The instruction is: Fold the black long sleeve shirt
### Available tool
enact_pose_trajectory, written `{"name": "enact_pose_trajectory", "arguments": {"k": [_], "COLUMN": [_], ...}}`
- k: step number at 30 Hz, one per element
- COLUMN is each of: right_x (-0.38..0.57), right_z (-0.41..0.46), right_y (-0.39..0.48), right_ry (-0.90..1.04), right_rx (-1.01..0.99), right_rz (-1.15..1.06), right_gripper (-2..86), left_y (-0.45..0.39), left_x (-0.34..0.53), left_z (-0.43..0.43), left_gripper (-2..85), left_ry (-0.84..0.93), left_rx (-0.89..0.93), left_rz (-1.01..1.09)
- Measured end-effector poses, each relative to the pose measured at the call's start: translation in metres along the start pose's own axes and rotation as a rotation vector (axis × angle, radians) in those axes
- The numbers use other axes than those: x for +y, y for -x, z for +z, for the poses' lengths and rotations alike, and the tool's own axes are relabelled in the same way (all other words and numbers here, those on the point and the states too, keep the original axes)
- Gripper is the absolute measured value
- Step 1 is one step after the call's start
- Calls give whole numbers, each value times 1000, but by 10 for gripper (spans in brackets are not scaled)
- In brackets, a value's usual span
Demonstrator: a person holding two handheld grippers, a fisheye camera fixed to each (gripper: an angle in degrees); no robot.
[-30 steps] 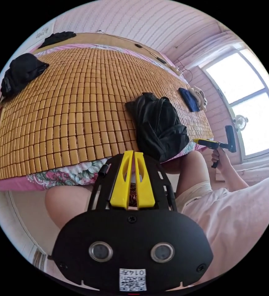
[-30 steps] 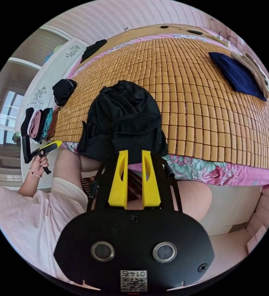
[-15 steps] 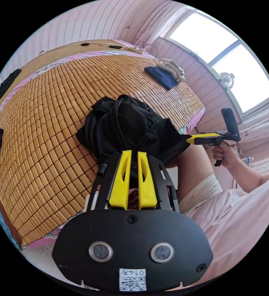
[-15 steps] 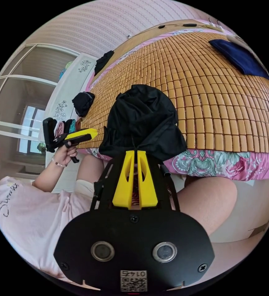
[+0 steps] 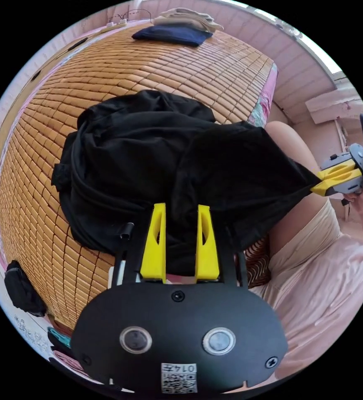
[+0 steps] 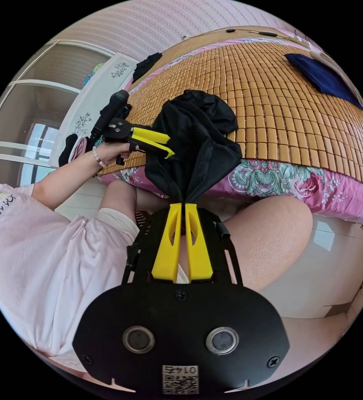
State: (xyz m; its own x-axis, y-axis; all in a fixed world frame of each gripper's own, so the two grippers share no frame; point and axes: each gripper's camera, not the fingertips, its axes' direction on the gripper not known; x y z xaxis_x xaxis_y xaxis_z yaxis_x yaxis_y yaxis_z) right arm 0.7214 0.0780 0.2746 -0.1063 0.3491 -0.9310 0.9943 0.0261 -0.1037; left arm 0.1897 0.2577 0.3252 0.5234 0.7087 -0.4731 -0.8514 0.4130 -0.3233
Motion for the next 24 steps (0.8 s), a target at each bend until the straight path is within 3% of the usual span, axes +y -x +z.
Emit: {"name": "enact_pose_trajectory", "arguments": {"k": [2, 7, 14, 20, 24], "right_x": [4, 8, -41, -76, -78], "right_z": [-8, -47, -166, -305, -346], "right_y": [4, 15, 69, 184, 251], "right_ry": [-12, -74, -363, -664, -732], "right_rx": [18, 179, 282, 339, 441], "right_rz": [-1, -25, -225, -525, -642], "right_gripper": [6, 6, 6, 5, 4], "left_y": [-6, 2, 42, 8, 6], "left_x": [1, 33, 127, 179, 195], "left_z": [-8, -78, -285, -420, -446], "left_gripper": [15, -3, -7, -9, -10], "left_ry": [-30, -124, -579, -793, -739], "left_rx": [-28, -143, -106, -439, -566], "left_rz": [10, -36, -179, -172, -200]}}
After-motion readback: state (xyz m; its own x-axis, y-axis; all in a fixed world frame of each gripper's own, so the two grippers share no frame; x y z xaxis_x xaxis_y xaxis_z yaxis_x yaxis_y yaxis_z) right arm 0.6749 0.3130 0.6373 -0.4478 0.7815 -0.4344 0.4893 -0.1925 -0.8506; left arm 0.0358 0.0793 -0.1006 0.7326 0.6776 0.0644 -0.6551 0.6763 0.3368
